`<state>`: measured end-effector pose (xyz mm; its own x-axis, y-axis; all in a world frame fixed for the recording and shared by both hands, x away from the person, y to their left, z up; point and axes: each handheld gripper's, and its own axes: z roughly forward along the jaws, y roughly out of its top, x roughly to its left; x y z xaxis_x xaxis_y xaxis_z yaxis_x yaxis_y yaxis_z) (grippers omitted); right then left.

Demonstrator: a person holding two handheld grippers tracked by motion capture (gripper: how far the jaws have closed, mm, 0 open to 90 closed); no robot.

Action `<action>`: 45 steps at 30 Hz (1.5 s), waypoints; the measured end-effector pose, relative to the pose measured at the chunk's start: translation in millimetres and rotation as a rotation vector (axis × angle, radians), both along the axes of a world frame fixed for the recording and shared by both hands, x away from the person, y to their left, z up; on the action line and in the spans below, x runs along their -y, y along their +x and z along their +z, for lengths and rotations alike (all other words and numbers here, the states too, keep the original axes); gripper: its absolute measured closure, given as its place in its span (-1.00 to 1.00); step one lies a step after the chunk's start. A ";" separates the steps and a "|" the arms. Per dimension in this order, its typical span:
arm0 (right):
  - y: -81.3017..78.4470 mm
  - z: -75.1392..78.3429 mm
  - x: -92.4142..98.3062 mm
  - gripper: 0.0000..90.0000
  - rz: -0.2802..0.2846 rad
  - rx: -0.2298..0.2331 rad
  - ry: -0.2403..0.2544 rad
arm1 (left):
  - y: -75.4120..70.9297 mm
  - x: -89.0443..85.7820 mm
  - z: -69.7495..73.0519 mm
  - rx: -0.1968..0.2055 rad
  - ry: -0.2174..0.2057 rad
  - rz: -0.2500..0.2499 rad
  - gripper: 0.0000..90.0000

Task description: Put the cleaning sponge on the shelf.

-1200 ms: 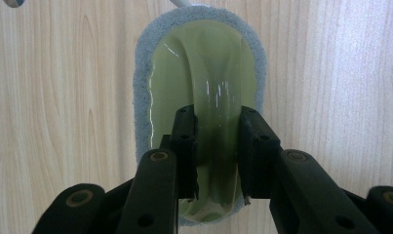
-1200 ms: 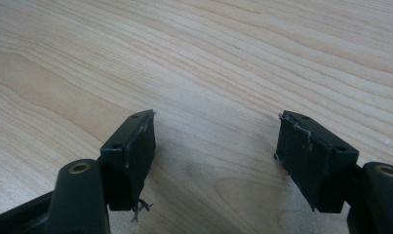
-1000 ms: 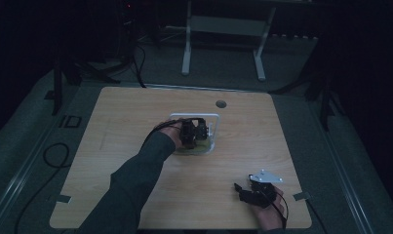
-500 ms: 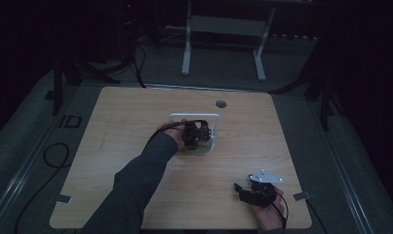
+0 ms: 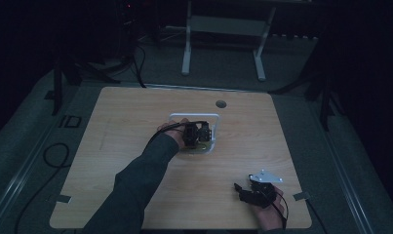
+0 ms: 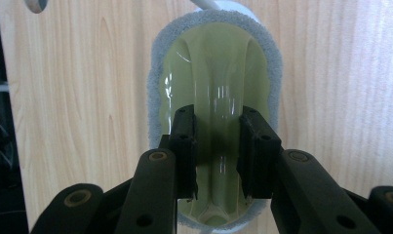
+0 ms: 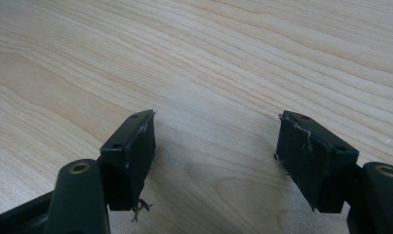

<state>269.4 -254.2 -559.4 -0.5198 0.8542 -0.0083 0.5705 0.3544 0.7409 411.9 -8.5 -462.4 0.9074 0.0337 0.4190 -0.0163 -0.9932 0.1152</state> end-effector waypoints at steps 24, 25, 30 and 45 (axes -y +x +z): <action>-0.1 0.0 -0.1 -0.33 0.000 0.000 0.001 | 4.0 -3.8 -0.4 0.054 -0.021 0.044 0.37; -0.1 0.0 -0.1 -0.33 0.000 0.000 0.001 | 3.5 -4.1 0.4 0.050 -0.025 0.046 0.37; -0.2 0.0 0.0 -0.33 0.000 0.000 0.000 | 0.8 -5.2 4.9 0.061 -0.043 0.052 0.31; -0.1 -0.1 0.0 -0.33 0.001 0.002 -0.001 | -11.5 -17.9 28.5 -0.013 -0.144 0.059 0.31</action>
